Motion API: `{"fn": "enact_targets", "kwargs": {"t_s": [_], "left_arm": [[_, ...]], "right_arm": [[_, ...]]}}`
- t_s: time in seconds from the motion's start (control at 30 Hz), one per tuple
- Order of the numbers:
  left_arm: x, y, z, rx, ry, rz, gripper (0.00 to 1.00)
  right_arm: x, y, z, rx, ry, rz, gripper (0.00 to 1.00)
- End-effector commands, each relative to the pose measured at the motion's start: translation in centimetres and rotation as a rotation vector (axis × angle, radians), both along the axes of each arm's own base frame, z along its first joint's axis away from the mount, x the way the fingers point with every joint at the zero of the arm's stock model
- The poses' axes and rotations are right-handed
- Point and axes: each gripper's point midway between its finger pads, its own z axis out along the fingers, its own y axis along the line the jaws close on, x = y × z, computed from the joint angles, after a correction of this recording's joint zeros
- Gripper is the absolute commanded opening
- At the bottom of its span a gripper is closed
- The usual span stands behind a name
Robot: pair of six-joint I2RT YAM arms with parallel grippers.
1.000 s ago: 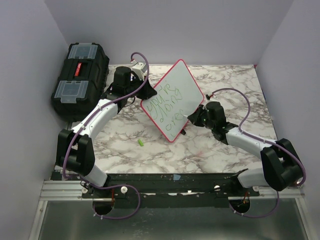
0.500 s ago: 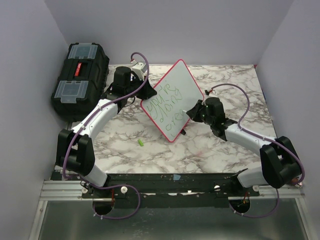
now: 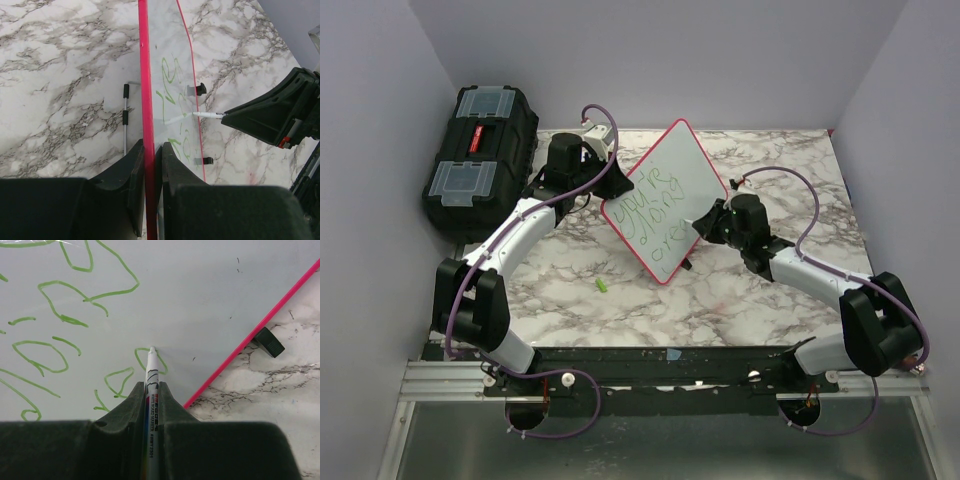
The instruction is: Write a sentence on the whiteboard
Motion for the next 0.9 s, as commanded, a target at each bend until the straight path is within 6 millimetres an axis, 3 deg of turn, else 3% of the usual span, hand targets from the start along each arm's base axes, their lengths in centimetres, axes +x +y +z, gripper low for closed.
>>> {"fn": "enact_targets", "kwargs": {"t_s": [0.0,0.5,0.87], "left_arm": [[-3.3,-1.4,-4.6,0.094,0.106,-0.135,0.00],[-3.5,-1.3,-4.4,0.093,0.104,-0.134,0.00],[-3.6,-1.2,-4.2,0.091,0.101,-0.135,0.00]], "right_arm": [[-1.3,0.8,-1.7,0.002,0.045,0.049,0.01],[-2.5,-0.5,-3.5,-0.035,0.081,0.017,0.01],[-1.9,-1.9,-3.4,-0.083,0.059,-0.046,0.01]]}}
